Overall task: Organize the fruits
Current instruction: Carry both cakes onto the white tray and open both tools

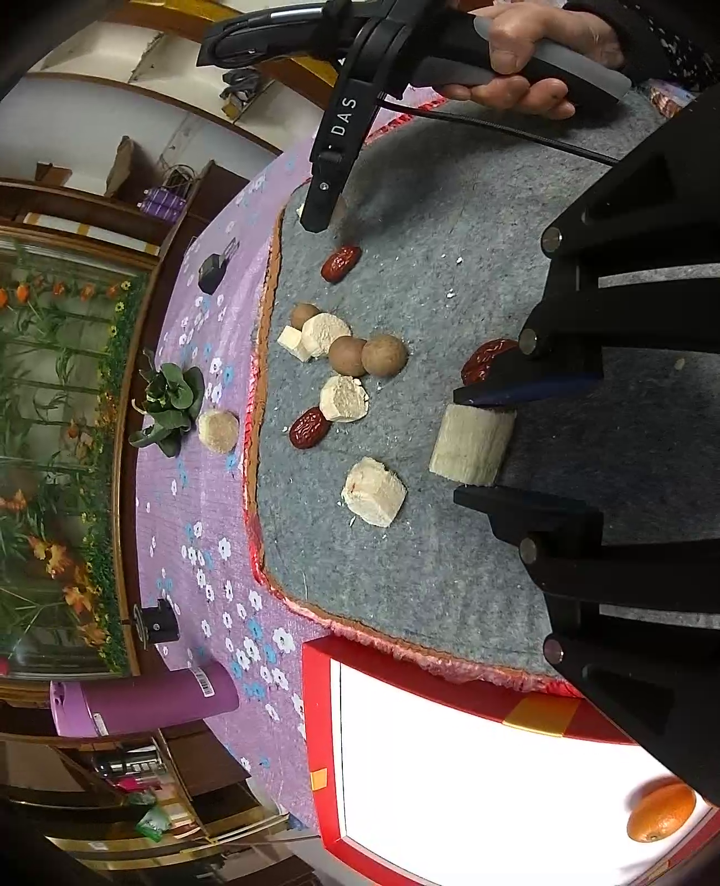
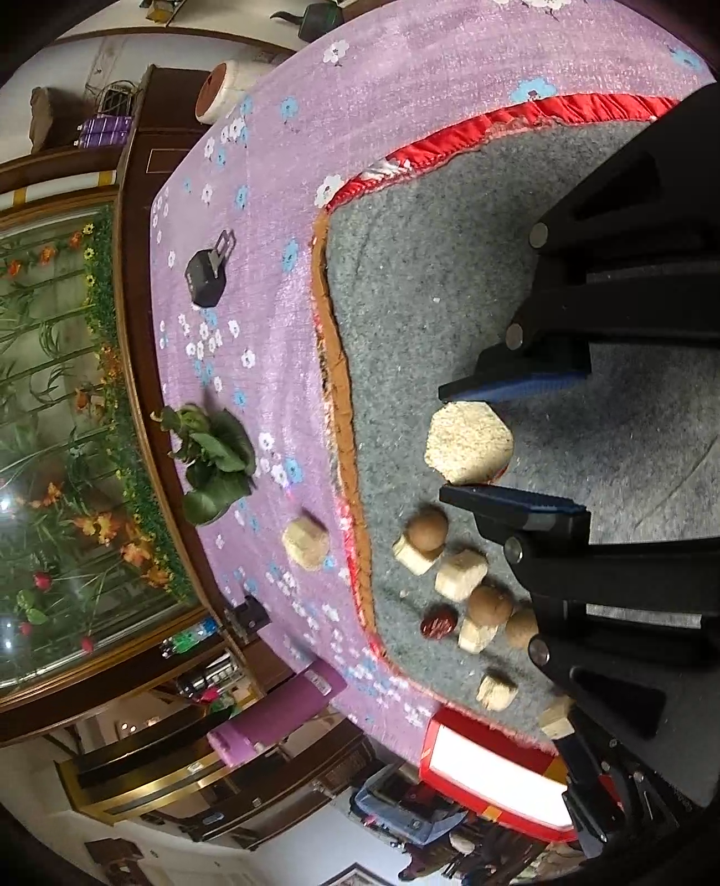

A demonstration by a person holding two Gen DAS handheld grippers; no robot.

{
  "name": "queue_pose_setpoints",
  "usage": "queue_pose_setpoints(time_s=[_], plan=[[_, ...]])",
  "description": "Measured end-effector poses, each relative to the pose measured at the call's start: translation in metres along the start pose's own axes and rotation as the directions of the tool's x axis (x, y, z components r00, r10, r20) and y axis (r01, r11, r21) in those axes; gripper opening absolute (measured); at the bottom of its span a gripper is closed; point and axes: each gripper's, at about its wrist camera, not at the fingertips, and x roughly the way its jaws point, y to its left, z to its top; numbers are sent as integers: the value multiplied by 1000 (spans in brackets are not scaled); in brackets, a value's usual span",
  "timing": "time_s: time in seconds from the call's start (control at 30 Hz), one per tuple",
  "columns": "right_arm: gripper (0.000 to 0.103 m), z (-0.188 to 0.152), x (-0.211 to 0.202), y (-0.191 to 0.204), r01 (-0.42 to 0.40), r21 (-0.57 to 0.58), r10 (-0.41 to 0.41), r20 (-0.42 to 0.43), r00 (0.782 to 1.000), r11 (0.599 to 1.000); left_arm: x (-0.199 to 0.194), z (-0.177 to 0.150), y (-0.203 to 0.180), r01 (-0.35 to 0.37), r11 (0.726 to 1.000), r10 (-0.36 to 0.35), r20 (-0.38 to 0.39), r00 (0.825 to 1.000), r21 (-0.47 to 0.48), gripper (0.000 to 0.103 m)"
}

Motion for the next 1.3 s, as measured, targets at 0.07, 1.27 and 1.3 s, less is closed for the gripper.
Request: queue_pose_setpoints(time_s=[0.07, 1.27, 1.3], plan=[[30, 1, -5, 3, -28, -8, 28, 22, 999, 1000, -5, -1, 3, -6, 1000, 6, 8, 1000, -3, 27], [31, -106, 29, 267, -478, -332, 407, -263, 875, 813, -89, -52, 159, -508, 846, 527, 110, 843, -161, 29], [31, -106, 30, 268, -478, -329, 405, -268, 874, 814, -89, -53, 160, -508, 845, 527, 107, 843, -164, 29]])
